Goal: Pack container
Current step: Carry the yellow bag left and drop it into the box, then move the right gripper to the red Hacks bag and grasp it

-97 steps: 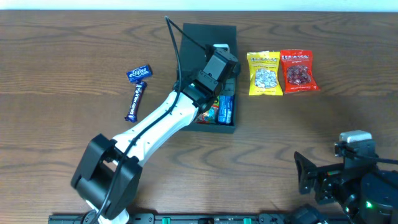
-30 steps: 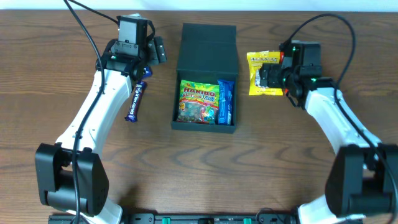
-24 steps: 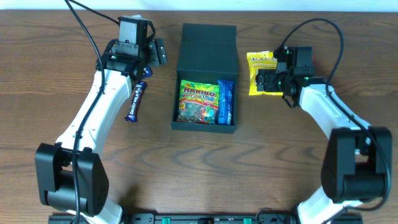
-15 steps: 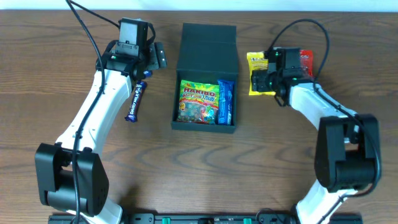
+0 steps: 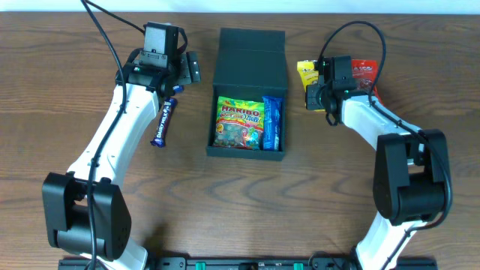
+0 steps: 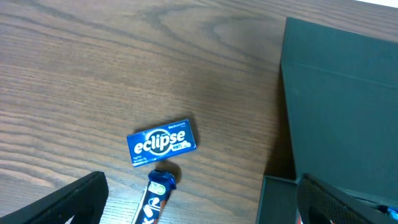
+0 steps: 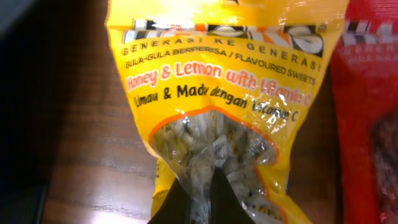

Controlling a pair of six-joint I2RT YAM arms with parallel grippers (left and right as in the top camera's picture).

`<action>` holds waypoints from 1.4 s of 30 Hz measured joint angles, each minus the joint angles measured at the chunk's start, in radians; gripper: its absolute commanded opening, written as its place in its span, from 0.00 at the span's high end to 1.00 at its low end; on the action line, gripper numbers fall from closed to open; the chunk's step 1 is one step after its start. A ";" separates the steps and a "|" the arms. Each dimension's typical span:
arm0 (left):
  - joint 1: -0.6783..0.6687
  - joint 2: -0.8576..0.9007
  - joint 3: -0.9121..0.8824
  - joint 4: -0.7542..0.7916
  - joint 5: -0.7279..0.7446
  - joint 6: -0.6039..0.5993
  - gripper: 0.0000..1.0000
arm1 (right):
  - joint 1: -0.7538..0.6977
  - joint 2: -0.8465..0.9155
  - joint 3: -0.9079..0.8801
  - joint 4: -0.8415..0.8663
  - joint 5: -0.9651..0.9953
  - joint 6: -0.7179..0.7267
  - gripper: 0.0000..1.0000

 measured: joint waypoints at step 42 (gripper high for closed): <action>0.219 -0.055 0.000 0.009 -0.015 0.078 0.03 | 0.288 -0.054 0.185 -0.322 -0.486 -0.815 0.01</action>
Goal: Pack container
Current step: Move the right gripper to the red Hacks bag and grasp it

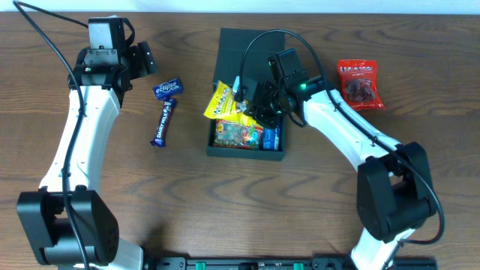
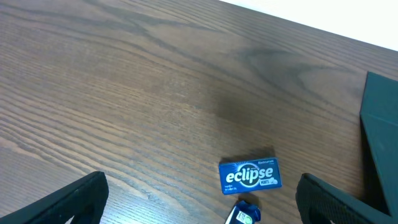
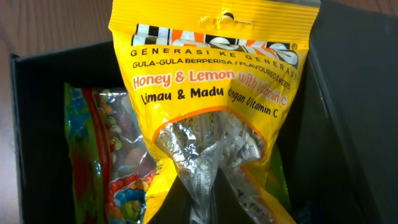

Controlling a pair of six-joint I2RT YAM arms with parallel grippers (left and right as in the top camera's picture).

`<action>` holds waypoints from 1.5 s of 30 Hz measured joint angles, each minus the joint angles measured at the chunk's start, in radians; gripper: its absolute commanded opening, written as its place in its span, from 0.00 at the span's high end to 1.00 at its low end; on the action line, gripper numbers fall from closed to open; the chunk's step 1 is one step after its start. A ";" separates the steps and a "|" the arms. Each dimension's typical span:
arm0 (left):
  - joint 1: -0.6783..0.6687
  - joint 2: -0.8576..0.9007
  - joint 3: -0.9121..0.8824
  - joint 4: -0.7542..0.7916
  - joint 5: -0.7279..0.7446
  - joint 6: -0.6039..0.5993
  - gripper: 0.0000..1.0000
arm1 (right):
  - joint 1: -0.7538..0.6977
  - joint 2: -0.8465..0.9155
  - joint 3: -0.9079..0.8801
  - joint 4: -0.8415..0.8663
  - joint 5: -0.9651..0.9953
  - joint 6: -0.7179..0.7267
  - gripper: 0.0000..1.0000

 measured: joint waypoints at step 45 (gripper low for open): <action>0.000 -0.001 0.000 -0.009 0.001 0.000 0.03 | -0.024 -0.090 0.020 0.209 0.103 0.307 0.99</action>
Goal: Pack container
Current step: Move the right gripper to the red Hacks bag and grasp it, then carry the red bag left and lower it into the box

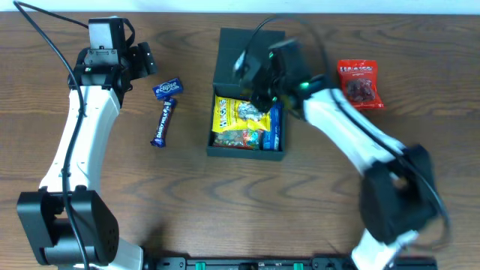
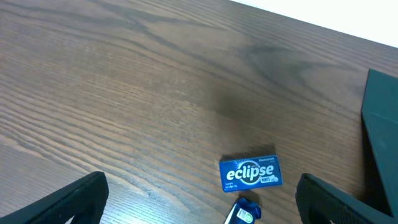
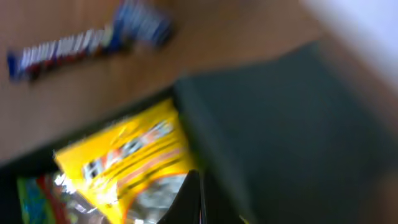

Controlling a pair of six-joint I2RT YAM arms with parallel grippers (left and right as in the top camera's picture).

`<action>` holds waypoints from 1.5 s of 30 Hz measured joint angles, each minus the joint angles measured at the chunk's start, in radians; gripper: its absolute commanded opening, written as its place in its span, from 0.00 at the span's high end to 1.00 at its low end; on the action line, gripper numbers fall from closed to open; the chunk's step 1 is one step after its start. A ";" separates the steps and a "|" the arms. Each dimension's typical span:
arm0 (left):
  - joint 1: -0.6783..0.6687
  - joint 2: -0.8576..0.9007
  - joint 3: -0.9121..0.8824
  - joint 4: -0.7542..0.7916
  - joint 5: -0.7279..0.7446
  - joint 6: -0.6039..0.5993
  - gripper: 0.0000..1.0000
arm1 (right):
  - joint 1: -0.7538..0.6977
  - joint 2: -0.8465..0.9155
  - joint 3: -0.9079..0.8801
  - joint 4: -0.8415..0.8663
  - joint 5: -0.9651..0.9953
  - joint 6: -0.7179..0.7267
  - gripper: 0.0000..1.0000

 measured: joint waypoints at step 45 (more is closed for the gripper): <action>0.000 0.000 0.000 -0.013 0.019 0.000 0.03 | -0.528 0.162 0.052 -0.129 0.236 0.182 0.99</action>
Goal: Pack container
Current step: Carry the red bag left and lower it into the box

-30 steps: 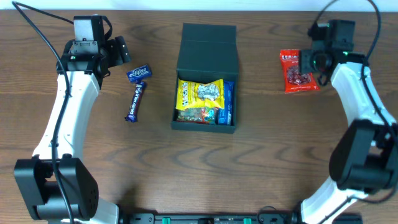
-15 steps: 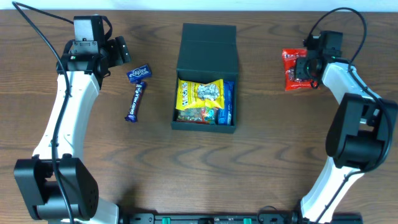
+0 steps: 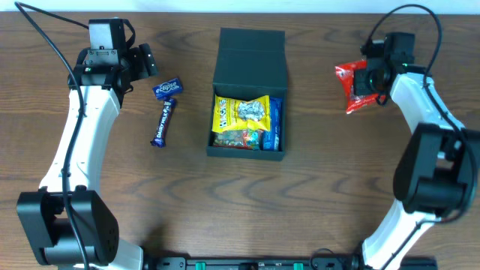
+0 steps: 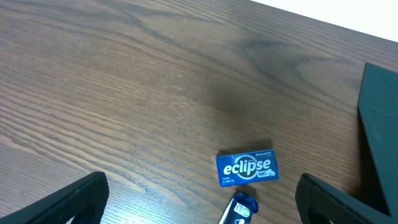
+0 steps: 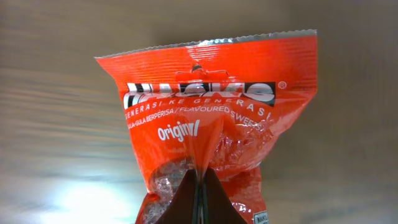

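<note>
The dark green box (image 3: 248,52) stands mid-table with its lid up; inside lie a yellow sweets bag (image 3: 241,112) over a Haribo bag (image 3: 234,137), and a blue packet (image 3: 273,124) along the right wall. My right gripper (image 5: 200,186) is shut on a red sweets bag (image 5: 211,143), pinching its lower middle and holding it off the table at the far right (image 3: 352,84). My left gripper (image 4: 199,202) hangs open above the blue eclipse mints tin (image 4: 247,168) and the tip of a blue chocolate bar (image 4: 237,210).
In the overhead view the mints tin (image 3: 168,88) and the chocolate bar (image 3: 163,122) lie left of the box. Black cables arc from both arms over the table's far corners.
My right gripper has left the box, where the yellow bag now lies, and is shut on the red bag at the far right, lifted off the table. The left arm is still.
My right gripper first pinched the yellow bag beside the red one at the right. It then held it over the box, then low inside it. The left arm moved from beside the box to the far left. Now the right holds the red bag.
</note>
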Controlling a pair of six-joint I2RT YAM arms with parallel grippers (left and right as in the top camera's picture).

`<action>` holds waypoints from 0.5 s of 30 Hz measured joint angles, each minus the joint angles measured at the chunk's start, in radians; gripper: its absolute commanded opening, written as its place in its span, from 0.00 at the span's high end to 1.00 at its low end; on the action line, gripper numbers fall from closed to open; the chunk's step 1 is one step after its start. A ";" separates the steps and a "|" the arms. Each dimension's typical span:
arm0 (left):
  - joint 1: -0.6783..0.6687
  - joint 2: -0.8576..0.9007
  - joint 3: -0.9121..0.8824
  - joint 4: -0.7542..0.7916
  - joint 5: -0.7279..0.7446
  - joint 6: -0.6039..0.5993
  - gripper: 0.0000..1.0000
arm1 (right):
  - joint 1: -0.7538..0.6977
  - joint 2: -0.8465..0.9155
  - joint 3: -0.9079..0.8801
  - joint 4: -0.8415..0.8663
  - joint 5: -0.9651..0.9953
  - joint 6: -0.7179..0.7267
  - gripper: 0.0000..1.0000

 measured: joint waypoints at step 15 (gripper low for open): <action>0.000 0.000 0.000 -0.002 0.000 0.000 0.03 | 0.345 -0.240 0.008 -0.073 -0.620 -0.253 0.99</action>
